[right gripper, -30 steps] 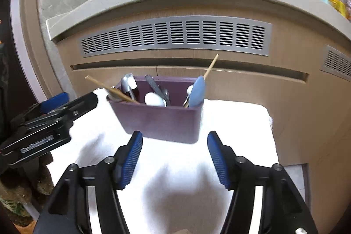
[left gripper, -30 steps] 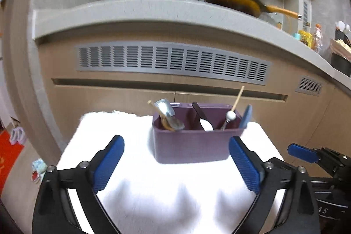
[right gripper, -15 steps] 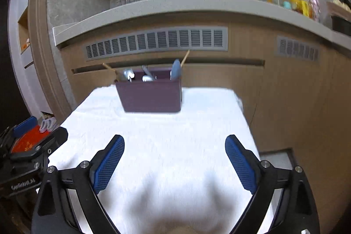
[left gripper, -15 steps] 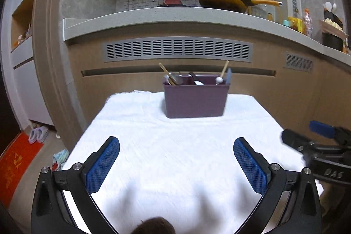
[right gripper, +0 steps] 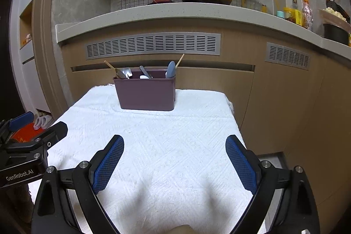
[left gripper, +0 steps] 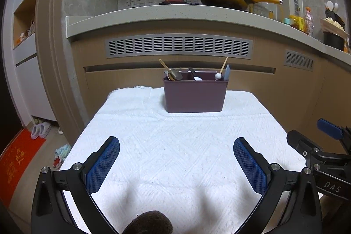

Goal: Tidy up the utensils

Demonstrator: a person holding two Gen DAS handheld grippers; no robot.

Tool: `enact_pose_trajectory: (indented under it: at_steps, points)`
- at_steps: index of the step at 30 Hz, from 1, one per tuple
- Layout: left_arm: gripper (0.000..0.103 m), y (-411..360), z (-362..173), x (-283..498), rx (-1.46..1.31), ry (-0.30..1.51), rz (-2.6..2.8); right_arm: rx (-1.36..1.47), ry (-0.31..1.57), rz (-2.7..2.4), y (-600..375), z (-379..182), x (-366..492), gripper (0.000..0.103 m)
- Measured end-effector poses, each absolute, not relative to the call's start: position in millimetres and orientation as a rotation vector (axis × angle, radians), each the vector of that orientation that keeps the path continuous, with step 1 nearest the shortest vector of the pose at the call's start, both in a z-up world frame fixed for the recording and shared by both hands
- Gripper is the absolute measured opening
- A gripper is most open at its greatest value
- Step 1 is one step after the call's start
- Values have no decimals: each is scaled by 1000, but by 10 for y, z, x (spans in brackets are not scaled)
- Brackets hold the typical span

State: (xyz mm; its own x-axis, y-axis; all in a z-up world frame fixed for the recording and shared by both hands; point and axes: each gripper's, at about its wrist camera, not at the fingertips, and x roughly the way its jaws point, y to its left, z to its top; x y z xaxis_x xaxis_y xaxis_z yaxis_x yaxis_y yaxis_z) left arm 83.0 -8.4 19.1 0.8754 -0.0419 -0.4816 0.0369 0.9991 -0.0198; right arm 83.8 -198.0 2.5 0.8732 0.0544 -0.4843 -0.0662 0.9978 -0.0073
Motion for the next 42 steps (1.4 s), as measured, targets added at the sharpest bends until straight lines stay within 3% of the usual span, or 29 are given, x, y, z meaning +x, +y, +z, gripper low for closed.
enact_pose_trajectory:
  at_steps: [42]
  points:
    - [103, -58, 187, 805, -24, 517, -46, -30, 490, 66, -1954, 38, 797, 97]
